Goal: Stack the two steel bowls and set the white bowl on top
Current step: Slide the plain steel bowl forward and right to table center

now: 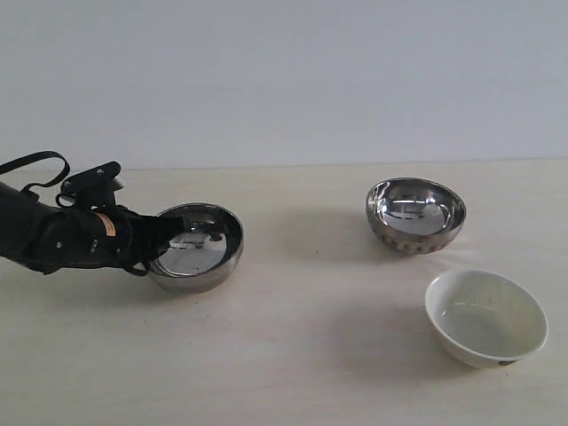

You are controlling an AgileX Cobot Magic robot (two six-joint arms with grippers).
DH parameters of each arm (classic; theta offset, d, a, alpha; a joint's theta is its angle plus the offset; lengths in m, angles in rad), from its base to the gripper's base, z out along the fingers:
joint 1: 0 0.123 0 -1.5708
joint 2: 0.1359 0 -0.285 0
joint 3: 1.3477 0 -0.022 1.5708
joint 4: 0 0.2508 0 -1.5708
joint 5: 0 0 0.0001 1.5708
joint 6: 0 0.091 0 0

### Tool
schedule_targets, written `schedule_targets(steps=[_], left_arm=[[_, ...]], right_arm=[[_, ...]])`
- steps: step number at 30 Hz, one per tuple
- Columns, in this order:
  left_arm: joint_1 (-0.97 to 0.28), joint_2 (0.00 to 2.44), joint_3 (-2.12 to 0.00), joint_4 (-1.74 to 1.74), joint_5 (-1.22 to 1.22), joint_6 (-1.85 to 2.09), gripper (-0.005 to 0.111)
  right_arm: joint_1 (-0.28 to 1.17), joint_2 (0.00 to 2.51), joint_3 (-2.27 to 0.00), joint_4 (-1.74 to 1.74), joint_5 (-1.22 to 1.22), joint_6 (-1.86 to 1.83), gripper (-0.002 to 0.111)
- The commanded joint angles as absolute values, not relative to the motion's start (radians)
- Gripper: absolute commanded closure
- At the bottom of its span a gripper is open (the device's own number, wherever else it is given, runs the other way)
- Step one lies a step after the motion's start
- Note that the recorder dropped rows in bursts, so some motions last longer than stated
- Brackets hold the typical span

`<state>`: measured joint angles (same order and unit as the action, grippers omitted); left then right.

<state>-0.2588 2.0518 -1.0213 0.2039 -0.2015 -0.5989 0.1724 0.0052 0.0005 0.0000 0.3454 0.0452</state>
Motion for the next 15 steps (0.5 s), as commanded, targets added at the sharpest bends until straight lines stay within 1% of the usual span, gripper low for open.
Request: schedule_targets(steps=[1, 8, 15], left_arm=[[-0.306, 1.966, -1.005, 0.229, -0.164, -0.591, 0.103], [-0.443, 1.872, -0.997, 0.298, -0.066, -0.591, 0.103], [-0.595, 1.828, -0.916, 0.312, -0.088, -0.591, 0.103]], right_arm=[[0.170, 0.000, 0.000, -0.007, 0.341, 0.046, 0.108], [0.170, 0.000, 0.000, -0.007, 0.341, 0.046, 0.108], [0.170, 0.000, 0.000, -0.007, 0.341, 0.046, 0.108]])
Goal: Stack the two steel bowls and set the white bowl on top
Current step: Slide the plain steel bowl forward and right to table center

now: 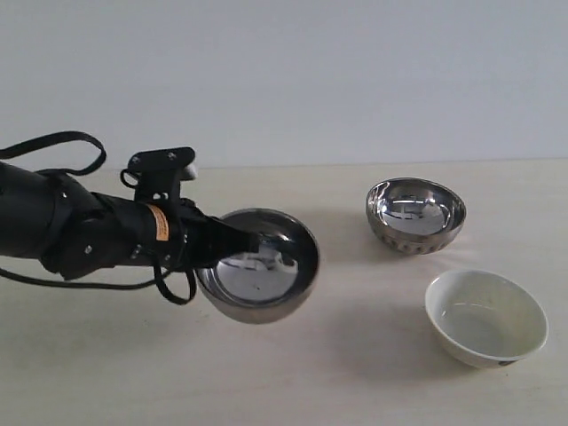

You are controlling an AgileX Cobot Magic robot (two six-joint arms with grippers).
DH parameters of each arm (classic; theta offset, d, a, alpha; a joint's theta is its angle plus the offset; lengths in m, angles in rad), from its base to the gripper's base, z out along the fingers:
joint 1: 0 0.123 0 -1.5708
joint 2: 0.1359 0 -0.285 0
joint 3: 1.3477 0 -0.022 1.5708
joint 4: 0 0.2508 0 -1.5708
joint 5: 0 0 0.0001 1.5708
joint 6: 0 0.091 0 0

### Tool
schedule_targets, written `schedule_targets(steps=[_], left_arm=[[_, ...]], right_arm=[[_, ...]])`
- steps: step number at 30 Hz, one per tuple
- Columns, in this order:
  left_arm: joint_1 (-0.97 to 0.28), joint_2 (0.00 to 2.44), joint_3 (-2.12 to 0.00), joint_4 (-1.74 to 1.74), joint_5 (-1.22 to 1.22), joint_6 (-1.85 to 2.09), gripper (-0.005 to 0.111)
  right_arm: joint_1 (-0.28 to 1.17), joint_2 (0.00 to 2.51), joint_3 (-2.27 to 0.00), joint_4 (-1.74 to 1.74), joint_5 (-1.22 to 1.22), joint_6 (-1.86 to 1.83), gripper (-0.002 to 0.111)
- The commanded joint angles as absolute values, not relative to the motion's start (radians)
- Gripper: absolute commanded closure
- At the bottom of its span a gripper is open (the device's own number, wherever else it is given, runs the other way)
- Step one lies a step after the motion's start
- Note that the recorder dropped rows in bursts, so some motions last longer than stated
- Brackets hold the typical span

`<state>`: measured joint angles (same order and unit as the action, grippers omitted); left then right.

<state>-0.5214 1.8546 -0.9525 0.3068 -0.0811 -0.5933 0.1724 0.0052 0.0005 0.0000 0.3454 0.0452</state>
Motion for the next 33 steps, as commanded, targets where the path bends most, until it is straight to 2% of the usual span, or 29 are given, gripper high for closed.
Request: schedule_targets(steps=[1, 9, 22, 33], left_arm=[[-0.610, 1.826, -0.909, 0.312, -0.077, -0.594, 0.103], [-0.722, 1.826, -0.907, 0.310, 0.006, -0.591, 0.103], [-0.639, 1.848, -0.907, 0.268, -0.046, -0.615, 0.103], [-0.637, 1.898, -0.907, 0.270, -0.079, -0.636, 0.103]], right_arm=[[0.170, 0.000, 0.000, -0.007, 0.341, 0.046, 0.108], [0.170, 0.000, 0.000, -0.007, 0.341, 0.046, 0.108], [0.170, 0.000, 0.000, -0.007, 0.341, 0.046, 0.108], [0.170, 0.000, 0.000, -0.007, 0.341, 0.046, 0.108]])
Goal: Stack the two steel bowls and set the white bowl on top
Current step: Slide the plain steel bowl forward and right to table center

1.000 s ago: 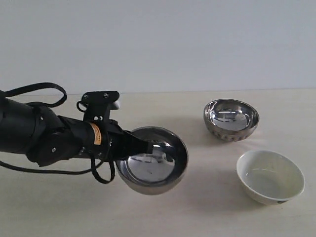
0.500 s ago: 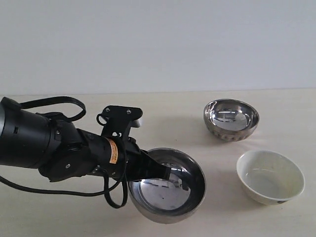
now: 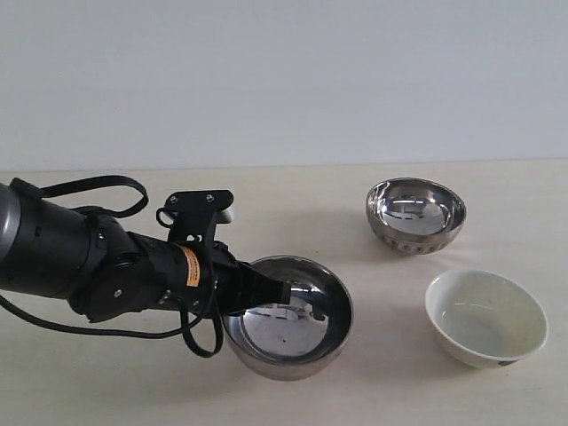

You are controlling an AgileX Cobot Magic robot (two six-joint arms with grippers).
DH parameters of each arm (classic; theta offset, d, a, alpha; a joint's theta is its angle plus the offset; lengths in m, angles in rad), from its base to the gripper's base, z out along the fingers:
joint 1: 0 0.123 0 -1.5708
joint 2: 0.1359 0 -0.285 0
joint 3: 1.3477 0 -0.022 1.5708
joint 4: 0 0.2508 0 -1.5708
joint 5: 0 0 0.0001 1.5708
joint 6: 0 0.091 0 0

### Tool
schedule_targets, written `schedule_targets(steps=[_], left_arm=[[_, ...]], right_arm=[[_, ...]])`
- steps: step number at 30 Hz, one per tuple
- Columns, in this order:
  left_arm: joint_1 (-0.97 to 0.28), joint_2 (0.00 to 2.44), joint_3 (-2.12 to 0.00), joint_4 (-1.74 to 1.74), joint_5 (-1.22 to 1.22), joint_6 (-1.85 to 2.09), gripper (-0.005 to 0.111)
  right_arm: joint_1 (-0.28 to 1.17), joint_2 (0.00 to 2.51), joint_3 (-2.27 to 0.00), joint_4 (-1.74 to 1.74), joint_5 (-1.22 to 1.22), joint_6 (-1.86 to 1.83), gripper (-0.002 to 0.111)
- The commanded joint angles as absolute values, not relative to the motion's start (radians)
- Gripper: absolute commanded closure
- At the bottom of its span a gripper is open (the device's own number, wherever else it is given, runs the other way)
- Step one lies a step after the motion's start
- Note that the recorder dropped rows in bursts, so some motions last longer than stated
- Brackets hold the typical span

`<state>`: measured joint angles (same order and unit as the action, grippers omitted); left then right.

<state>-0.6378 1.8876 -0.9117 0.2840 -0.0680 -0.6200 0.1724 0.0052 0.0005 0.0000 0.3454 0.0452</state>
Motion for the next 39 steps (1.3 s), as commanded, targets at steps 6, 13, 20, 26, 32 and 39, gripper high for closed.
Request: schedule_targets(steps=[6, 13, 20, 26, 32, 39], left_arm=[[-0.637, 1.898, -0.905, 0.270, -0.083, -0.636, 0.103], [-0.637, 1.898, -0.905, 0.270, -0.059, -0.636, 0.103], [-0.637, 1.898, -0.905, 0.270, -0.027, -0.636, 0.103], [-0.637, 1.898, -0.905, 0.270, -0.014, -0.636, 0.103], [-0.637, 1.898, -0.905, 0.270, -0.014, -0.636, 0.103], [-0.637, 1.898, -0.907, 0.270, -0.014, -0.636, 0.103]], right_arm=[[0.170, 0.000, 0.000, -0.007, 0.341, 0.046, 0.108], [0.170, 0.000, 0.000, -0.007, 0.341, 0.046, 0.108], [0.170, 0.000, 0.000, -0.007, 0.341, 0.046, 0.108], [0.170, 0.000, 0.000, -0.007, 0.341, 0.046, 0.108], [0.170, 0.000, 0.000, -0.007, 0.341, 0.046, 0.108], [0.170, 0.000, 0.000, -0.007, 0.341, 0.046, 0.108]])
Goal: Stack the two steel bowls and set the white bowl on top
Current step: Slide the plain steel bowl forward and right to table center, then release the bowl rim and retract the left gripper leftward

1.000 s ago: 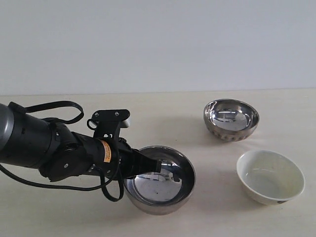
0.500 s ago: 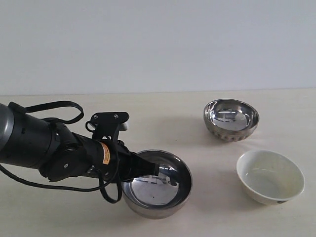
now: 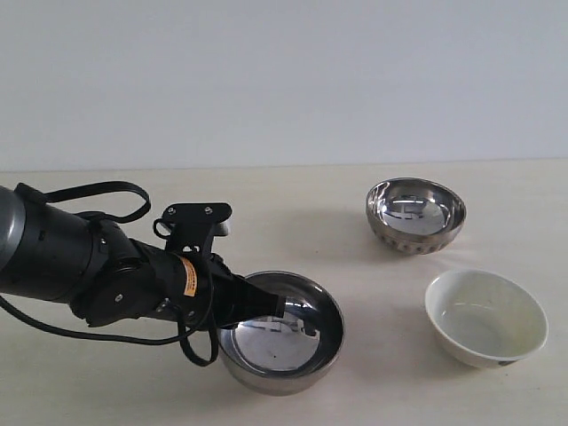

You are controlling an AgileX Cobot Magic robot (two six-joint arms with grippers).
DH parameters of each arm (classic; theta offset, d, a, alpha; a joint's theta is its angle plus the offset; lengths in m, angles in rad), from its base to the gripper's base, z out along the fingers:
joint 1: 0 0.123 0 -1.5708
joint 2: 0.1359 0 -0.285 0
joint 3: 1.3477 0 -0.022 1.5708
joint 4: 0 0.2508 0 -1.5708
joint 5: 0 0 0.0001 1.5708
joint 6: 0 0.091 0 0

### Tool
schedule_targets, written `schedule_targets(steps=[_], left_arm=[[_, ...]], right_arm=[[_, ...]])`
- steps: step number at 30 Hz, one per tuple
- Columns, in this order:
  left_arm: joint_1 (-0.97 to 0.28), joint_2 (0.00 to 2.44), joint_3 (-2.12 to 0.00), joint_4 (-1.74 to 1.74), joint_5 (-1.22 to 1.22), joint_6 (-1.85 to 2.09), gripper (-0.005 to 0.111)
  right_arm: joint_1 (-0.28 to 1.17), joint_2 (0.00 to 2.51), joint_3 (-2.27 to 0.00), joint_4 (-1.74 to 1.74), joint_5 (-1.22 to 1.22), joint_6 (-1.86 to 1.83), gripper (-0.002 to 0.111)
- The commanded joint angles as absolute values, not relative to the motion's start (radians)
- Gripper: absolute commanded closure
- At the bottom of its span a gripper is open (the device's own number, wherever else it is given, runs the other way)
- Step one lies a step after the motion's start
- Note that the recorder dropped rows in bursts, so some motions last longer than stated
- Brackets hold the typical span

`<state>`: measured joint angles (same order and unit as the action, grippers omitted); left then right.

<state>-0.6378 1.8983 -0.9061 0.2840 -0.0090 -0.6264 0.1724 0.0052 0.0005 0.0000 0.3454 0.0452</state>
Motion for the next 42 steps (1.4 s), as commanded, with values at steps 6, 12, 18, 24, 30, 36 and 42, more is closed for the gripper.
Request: schedule_targets(steps=[6, 12, 18, 24, 30, 36, 42], left_arm=[[-0.637, 1.898, -0.907, 0.270, -0.023, -0.636, 0.087], [-0.637, 1.898, -0.907, 0.270, -0.028, -0.636, 0.049], [-0.637, 1.893, -0.915, 0.278, -0.025, -0.633, 0.046], [-0.637, 1.850, -0.945, 0.285, 0.063, -0.624, 0.046], [-0.637, 1.714, -0.956, 0.305, 0.115, -0.583, 0.052], [-0.637, 1.564, -0.949, 0.356, 0.134, -0.583, 0.102], [-0.637, 1.406, -0.890, 0.362, 0.129, -0.583, 0.103]], right_arm=[[0.170, 0.000, 0.000, -0.007, 0.341, 0.046, 0.108], [0.170, 0.000, 0.000, -0.007, 0.341, 0.046, 0.108], [0.170, 0.000, 0.000, -0.007, 0.341, 0.046, 0.108], [0.170, 0.000, 0.000, -0.007, 0.341, 0.046, 0.108], [0.170, 0.000, 0.000, -0.007, 0.341, 0.046, 0.108], [0.170, 0.000, 0.000, -0.007, 0.341, 0.046, 0.108], [0.170, 0.000, 0.000, -0.007, 0.341, 0.046, 0.108]])
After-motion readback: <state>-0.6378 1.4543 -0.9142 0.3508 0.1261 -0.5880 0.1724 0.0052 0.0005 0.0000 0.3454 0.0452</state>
